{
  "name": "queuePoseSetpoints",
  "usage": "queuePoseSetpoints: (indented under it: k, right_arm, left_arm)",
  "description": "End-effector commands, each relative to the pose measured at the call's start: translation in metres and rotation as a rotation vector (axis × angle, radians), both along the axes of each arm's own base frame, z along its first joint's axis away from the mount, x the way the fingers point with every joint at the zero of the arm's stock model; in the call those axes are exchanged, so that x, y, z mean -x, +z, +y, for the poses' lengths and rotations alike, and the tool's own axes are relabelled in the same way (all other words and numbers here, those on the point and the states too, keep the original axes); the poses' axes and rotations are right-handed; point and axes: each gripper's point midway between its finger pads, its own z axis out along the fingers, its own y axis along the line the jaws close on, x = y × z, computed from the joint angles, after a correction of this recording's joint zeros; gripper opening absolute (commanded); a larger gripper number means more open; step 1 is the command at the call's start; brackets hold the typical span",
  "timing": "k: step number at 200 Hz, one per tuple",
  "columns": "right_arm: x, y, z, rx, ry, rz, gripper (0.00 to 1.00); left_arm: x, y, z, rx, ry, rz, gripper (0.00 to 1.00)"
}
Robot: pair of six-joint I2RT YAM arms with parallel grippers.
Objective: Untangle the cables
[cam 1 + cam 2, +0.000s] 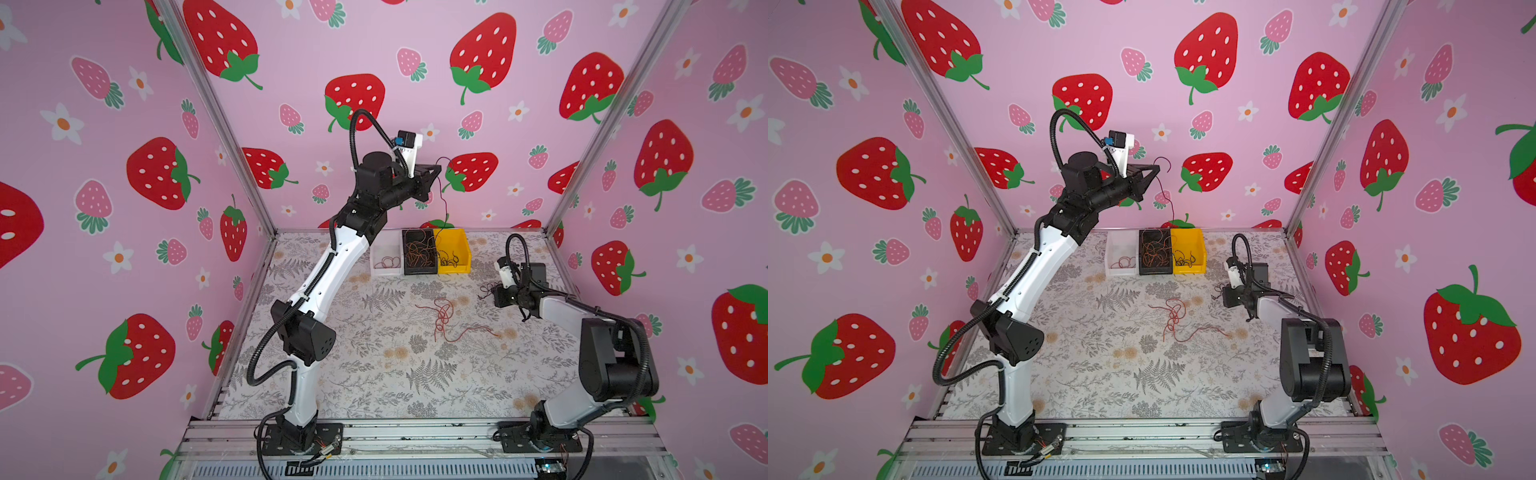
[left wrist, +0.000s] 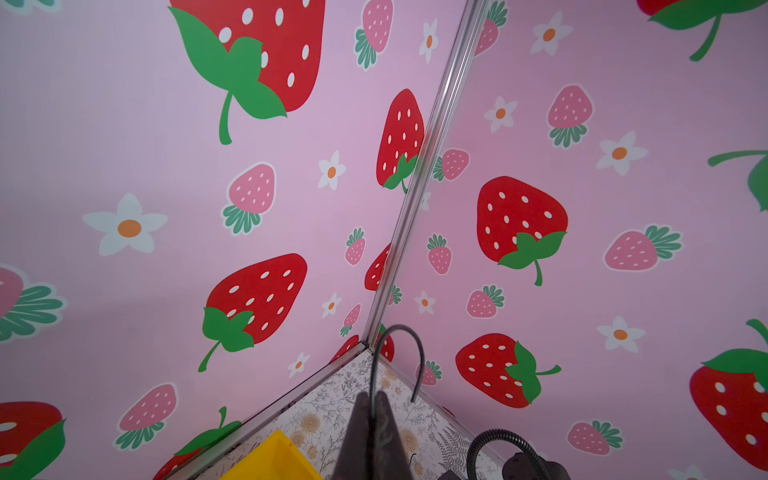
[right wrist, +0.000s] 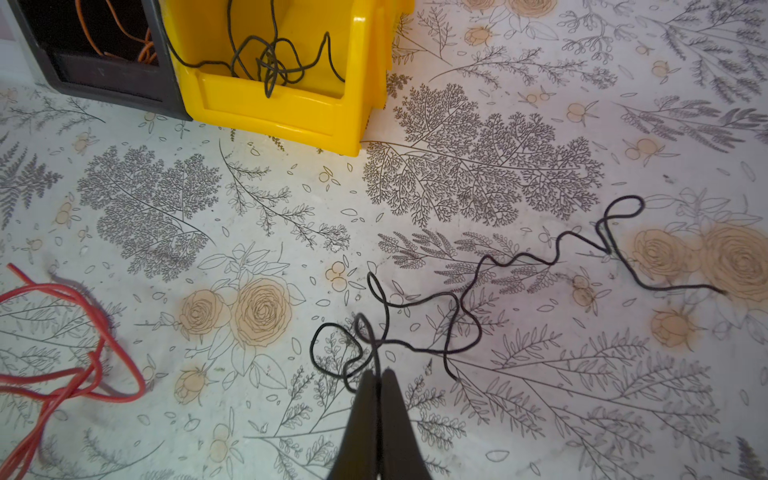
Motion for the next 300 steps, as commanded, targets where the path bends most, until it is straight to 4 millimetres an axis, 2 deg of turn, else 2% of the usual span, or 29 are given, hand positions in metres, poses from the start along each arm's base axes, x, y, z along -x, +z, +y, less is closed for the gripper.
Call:
queuePoseSetpoints:
  k: [1, 28, 50, 71, 97, 117, 146, 175, 190, 247, 300]
  right_arm:
    - [0.003, -0.003, 0.007, -0.037, 0.017, 0.01, 0.0]
    - [0.005, -0.006, 0.01, -0.052, 0.024, 0.019, 0.0]
    - [0.005, -0.007, 0.011, -0.059, 0.026, 0.021, 0.0]
    - [0.005, -0.008, 0.012, -0.062, 0.03, 0.022, 0.0]
    - [0.006, -0.011, 0.012, -0.062, 0.031, 0.025, 0.0]
    - [0.007, -0.014, 0.011, -0.06, 0.029, 0.032, 0.0]
    - [0.007, -0.019, 0.01, -0.054, 0.026, 0.04, 0.0]
    - [0.004, -0.023, 0.011, -0.062, 0.025, 0.055, 0.0]
    - [0.004, -0.025, 0.011, -0.063, 0.022, 0.059, 0.0]
    - [0.004, -0.027, 0.012, -0.064, 0.022, 0.067, 0.0]
    - [0.004, -0.033, 0.013, -0.073, 0.023, 0.084, 0.0]
  left_arm:
    - [0.005, 0.032, -0.004, 0.032, 0.011, -0.124, 0.0]
    - [0.0, 0.037, -0.009, 0.042, 0.022, -0.167, 0.0]
    - [-0.009, 0.032, -0.012, 0.032, 0.043, -0.193, 0.0]
    - [-0.024, 0.015, -0.017, 0.007, 0.067, -0.198, 0.0]
    - [-0.049, -0.025, -0.027, -0.04, 0.107, -0.167, 0.0]
    - [-0.06, -0.05, -0.038, -0.029, 0.087, -0.143, 0.0]
    - [-0.064, -0.06, -0.05, -0.021, 0.069, -0.138, 0.0]
    - [-0.066, -0.06, -0.05, -0.022, 0.085, -0.149, 0.0]
    - [-0.07, -0.068, -0.051, -0.035, 0.091, -0.142, 0.0]
    - [-0.086, -0.134, -0.07, -0.138, 0.095, -0.071, 0.0]
    - [-0.104, -0.186, -0.069, -0.241, 0.161, -0.028, 0.0]
